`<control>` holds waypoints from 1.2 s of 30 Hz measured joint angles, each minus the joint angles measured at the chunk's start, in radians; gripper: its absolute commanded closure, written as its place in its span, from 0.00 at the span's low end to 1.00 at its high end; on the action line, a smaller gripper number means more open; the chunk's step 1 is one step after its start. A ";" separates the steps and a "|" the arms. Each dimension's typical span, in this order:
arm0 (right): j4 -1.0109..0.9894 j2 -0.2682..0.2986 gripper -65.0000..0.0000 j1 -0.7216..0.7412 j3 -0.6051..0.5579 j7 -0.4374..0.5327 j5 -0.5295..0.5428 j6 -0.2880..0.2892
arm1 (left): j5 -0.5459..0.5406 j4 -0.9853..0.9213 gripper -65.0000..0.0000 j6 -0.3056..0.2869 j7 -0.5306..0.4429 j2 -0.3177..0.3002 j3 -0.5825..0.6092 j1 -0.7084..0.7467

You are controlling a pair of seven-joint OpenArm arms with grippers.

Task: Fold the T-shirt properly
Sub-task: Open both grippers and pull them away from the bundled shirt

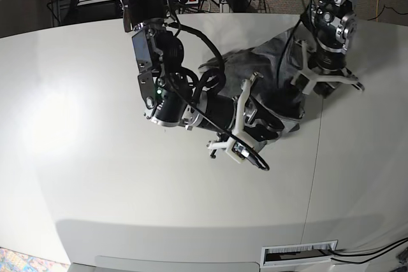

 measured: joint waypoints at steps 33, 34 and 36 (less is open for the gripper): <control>-0.002 0.108 0.81 0.047 0.149 0.042 -0.130 0.000 | -0.721 0.031 1.00 -0.201 -0.056 0.009 0.003 -0.040; -0.002 0.108 0.81 0.047 0.163 0.041 -0.130 0.000 | -0.727 -0.002 1.00 -0.198 -0.060 0.009 0.002 -0.061; -0.002 0.108 0.81 0.048 0.186 0.042 -0.129 0.000 | -0.727 -0.051 1.00 -0.204 -0.059 0.007 0.000 -0.098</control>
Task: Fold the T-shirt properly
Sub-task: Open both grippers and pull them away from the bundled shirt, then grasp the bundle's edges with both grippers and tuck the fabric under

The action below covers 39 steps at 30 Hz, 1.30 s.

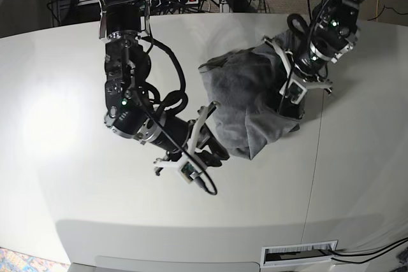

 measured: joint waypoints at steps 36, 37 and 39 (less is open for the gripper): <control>-0.018 -0.001 0.81 -0.011 0.014 -0.011 0.018 0.000 | 0.201 -0.454 1.00 -0.165 0.106 -0.142 0.006 -0.446; -0.027 0.000 0.81 -0.011 0.014 -0.011 0.018 0.000 | 0.201 -0.444 1.00 -0.165 0.130 -0.143 0.006 -0.443; -0.042 0.000 0.81 -0.012 0.014 -0.010 -0.003 0.000 | 0.242 -0.426 1.00 -0.154 0.171 -0.152 0.006 -0.441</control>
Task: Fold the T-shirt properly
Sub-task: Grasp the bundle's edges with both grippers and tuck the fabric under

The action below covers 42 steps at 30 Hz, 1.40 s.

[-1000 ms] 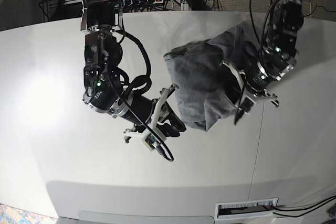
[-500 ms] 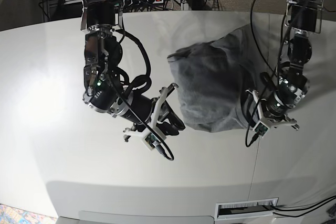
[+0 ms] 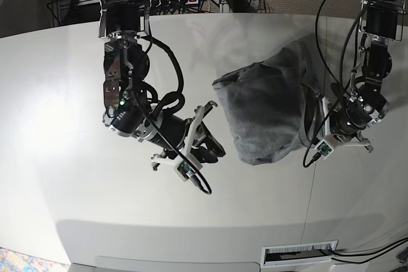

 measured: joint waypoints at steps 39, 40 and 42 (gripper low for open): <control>-0.584 -0.133 0.95 0.271 -0.094 0.459 -0.342 0.000 | -0.325 0.625 1.00 0.211 0.094 0.036 -0.001 0.477; -0.593 -0.133 0.95 0.272 -0.109 0.499 -0.371 0.000 | -0.325 0.625 1.00 0.211 0.089 0.045 -0.001 0.486; -0.619 -0.133 0.95 0.277 -0.143 0.553 -0.422 0.000 | -0.322 0.619 1.00 0.211 0.062 0.066 -0.003 0.512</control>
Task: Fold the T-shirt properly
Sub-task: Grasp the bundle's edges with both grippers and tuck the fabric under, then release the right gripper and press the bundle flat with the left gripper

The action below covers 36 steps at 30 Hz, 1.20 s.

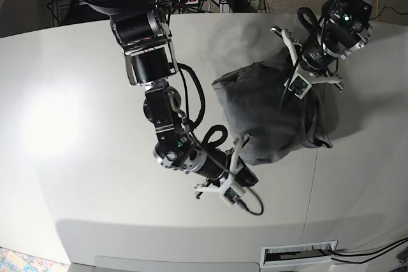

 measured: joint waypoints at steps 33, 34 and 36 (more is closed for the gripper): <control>-0.004 0.067 1.00 0.003 -0.128 -0.829 0.557 -0.001 | 0.272 -0.610 1.00 -0.024 -0.375 -0.164 0.003 -0.283; 0.003 0.068 1.00 0.003 -0.128 -0.845 0.580 -0.001 | 0.270 -0.625 1.00 -0.043 -0.389 -0.164 0.002 -0.302; 0.016 0.069 1.00 0.004 -0.128 -0.890 0.635 0.000 | 0.270 -0.657 1.00 -0.071 -0.410 -0.160 0.003 -0.338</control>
